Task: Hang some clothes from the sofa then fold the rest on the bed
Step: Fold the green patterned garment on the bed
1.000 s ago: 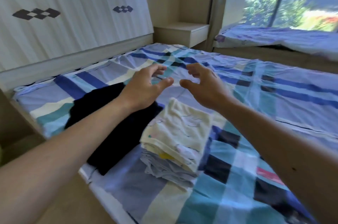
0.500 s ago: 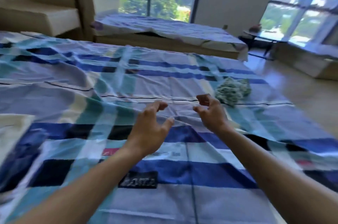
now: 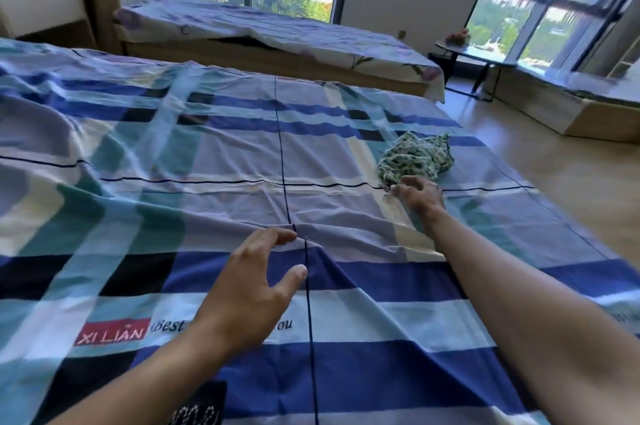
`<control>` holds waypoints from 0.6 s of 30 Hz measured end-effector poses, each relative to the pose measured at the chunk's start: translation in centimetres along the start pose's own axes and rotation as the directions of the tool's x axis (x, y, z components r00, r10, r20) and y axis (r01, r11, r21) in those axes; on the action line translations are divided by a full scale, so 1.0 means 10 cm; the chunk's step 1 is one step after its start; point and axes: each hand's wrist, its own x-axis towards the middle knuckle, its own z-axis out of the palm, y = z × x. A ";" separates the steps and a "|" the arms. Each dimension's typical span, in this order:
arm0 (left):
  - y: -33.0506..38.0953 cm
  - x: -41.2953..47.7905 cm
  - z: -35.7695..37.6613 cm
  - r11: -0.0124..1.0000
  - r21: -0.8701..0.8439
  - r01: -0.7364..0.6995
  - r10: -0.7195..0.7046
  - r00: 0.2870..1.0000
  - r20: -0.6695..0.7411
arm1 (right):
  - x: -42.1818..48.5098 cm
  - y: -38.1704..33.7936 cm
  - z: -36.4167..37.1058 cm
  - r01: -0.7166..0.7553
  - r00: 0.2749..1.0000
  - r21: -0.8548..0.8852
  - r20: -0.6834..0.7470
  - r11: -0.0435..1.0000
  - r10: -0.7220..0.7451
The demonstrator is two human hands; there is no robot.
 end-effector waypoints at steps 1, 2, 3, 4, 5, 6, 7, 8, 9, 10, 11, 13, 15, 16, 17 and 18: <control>-0.01 0.02 0.00 1.000 -0.010 0.007 -0.007 1.000 -0.009 | 0.08 0.01 0.03 -0.024 1.000 0.062 0.017 0.998 0.023; -0.03 0.05 -0.01 1.000 -0.021 0.012 -0.012 1.000 -0.018 | 0.13 -0.01 0.05 -0.051 0.998 0.109 0.034 0.993 0.047; -0.04 0.07 -0.01 0.999 -0.030 0.021 -0.021 0.999 -0.023 | 0.14 -0.05 0.05 -0.067 0.997 0.095 0.049 0.993 0.062; -0.05 0.09 -0.02 0.999 -0.033 0.027 -0.028 0.999 -0.027 | 0.17 -0.07 0.07 -0.063 0.996 0.072 0.064 0.995 0.059; -0.04 0.11 -0.02 0.999 -0.034 0.026 -0.027 0.999 -0.024 | 0.13 -0.12 0.05 -0.059 0.997 0.043 0.056 0.997 0.057; -0.05 0.12 -0.02 0.999 -0.035 0.027 -0.028 0.999 -0.023 | 0.10 -0.16 0.06 -0.024 0.998 0.039 0.067 0.999 0.022; -0.04 0.13 -0.02 0.999 -0.039 0.033 -0.034 0.999 -0.022 | 0.03 -0.21 0.07 0.008 0.997 0.031 0.078 0.999 -0.010; -0.04 0.13 -0.02 0.998 -0.044 0.040 -0.041 0.999 -0.021 | -0.02 -0.22 0.09 0.056 0.994 0.035 0.094 0.998 -0.059; -0.02 0.12 -0.02 0.998 -0.046 0.047 -0.048 0.999 -0.017 | -0.16 -0.30 0.07 0.110 0.987 0.037 0.117 0.993 -0.113; -0.01 0.11 -0.03 0.998 -0.044 0.054 -0.055 0.998 -0.016 | -0.27 -0.34 0.09 0.169 0.974 0.040 0.144 0.985 -0.173; 0.00 0.10 -0.04 0.998 -0.038 0.056 -0.056 0.998 -0.014 | -0.43 -0.43 0.09 0.228 0.958 0.029 0.175 0.973 -0.229; 0.03 0.07 -0.07 0.998 -0.034 0.051 -0.052 0.999 -0.015 | -0.81 -0.57 0.07 0.318 0.919 0.051 0.231 0.947 -0.321; 0.05 0.06 -0.10 0.999 -0.030 0.041 -0.041 0.999 -0.018 | -1.20 -0.73 0.06 0.394 0.869 0.114 0.278 0.912 -0.410; 0.08 0.03 -0.14 0.999 -0.034 0.039 -0.040 0.999 -0.020 | -1.40 -0.81 0.04 0.438 0.835 0.149 0.298 0.887 -0.462; 0.11 0.03 -0.16 0.999 -0.043 0.030 -0.031 0.999 -0.025 | -1.59 -0.88 0.01 0.477 0.802 0.165 0.321 0.863 -0.504; 0.15 0.00 -0.20 0.999 -0.048 0.015 -0.017 0.999 -0.032 | -1.79 -0.95 -0.01 0.511 0.767 0.183 0.343 0.840 -0.542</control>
